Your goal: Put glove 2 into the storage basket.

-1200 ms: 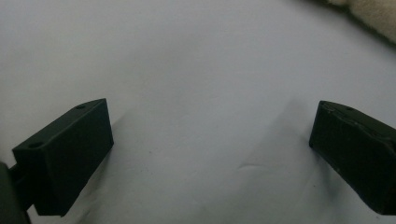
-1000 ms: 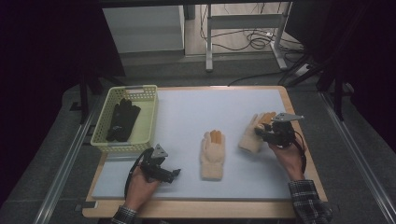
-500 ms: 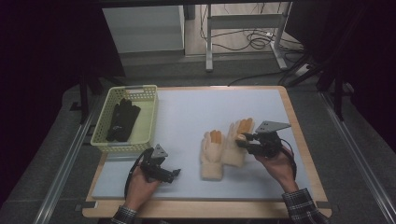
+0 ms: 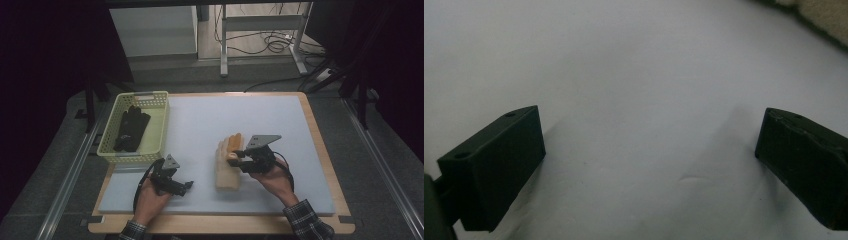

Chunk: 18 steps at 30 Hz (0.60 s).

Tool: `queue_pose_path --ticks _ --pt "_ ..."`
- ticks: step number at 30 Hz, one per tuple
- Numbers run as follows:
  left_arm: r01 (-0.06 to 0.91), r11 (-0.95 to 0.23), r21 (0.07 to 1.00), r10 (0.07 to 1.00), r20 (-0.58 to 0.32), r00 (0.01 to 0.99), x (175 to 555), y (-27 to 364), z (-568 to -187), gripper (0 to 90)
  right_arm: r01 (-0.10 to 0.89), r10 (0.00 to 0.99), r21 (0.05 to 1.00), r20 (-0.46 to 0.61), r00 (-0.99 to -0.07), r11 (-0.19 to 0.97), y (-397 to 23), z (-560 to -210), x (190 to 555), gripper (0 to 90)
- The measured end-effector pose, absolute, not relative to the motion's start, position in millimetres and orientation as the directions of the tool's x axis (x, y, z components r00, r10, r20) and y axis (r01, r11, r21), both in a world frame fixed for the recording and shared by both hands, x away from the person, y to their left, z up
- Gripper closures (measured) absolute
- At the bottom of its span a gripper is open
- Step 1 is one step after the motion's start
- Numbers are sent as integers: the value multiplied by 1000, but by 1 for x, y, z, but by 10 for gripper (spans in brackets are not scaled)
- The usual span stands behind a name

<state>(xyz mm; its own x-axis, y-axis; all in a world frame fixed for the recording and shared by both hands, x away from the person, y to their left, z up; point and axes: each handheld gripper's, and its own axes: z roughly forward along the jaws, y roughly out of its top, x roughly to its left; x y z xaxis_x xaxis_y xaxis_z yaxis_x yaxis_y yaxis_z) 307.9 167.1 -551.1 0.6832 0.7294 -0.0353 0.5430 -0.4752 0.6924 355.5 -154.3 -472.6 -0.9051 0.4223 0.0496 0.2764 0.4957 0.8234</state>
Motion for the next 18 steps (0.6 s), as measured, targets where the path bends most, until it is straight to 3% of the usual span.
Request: queue_pose_path --ticks 10,11,18 --pt "543 -477 691 728 -35 685 308 167 -551 0 280 421 780 23 -907 560 -145 -501 367 569" --pt "545 -475 691 729 -38 683 308 167 -551 0 261 428 770 -17 -904 583 -144 -508 367 542" --pt "543 -477 691 728 -35 685 308 167 -551 0 299 467 783 11 -884 546 -148 -505 366 398"
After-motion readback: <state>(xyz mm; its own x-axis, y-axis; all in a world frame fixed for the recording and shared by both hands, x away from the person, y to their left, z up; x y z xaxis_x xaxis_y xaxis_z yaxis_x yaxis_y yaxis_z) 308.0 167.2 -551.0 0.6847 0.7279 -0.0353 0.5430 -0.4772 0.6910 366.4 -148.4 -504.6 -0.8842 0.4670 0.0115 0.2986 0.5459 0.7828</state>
